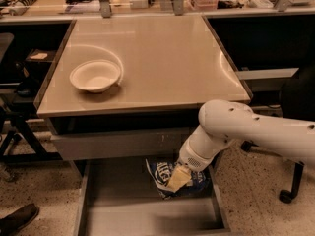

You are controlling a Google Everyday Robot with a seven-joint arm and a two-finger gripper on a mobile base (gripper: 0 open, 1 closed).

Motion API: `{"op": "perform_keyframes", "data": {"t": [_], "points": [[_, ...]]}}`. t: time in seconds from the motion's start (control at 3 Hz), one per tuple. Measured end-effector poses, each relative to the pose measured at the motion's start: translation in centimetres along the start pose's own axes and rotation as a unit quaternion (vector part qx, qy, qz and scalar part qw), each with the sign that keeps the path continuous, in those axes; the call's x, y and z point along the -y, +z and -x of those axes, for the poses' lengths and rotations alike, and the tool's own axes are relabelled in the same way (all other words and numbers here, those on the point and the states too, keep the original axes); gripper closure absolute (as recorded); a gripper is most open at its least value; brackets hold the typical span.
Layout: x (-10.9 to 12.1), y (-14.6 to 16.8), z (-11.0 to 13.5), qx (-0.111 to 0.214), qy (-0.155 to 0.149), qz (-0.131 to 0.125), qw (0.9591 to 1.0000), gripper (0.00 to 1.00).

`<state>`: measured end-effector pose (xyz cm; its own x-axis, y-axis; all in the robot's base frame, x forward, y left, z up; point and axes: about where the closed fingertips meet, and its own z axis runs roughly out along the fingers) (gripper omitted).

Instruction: Place blue chip bag into middle drawer

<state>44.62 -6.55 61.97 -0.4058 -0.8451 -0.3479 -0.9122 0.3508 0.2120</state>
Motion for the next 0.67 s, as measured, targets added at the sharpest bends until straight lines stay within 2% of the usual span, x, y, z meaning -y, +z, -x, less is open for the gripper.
{"op": "perform_keyframes", "data": {"t": [0.33,0.67], "points": [[-0.1,0.0,0.0,-0.001,0.0,0.001,1.0,1.0],[-0.9,2.4,0.5,0.017,0.007,0.011,0.9998,1.0]]}}
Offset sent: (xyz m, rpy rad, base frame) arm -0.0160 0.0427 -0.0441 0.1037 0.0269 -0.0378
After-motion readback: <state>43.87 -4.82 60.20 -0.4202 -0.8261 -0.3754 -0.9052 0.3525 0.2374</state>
